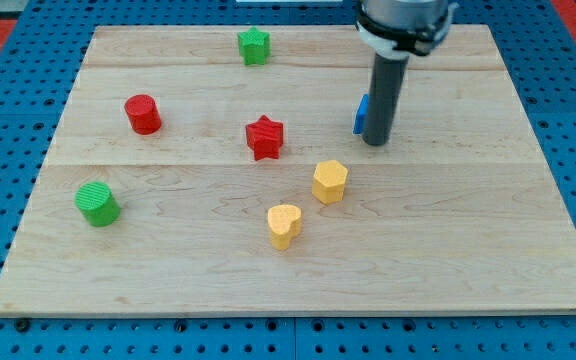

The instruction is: Touch the yellow heart

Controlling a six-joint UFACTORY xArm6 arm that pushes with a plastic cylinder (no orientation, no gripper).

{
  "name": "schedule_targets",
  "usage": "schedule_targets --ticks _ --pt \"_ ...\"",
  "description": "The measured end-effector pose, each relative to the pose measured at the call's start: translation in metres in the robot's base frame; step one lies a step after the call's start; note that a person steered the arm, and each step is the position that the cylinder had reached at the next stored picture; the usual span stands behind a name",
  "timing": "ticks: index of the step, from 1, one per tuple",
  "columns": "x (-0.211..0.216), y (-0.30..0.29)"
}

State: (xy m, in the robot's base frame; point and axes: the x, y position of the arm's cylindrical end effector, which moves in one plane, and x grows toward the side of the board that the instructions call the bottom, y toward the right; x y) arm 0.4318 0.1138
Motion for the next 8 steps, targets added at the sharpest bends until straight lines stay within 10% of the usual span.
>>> schedule_targets --ticks 2,8 --pt "0.083 0.010" --pt "0.114 -0.069"
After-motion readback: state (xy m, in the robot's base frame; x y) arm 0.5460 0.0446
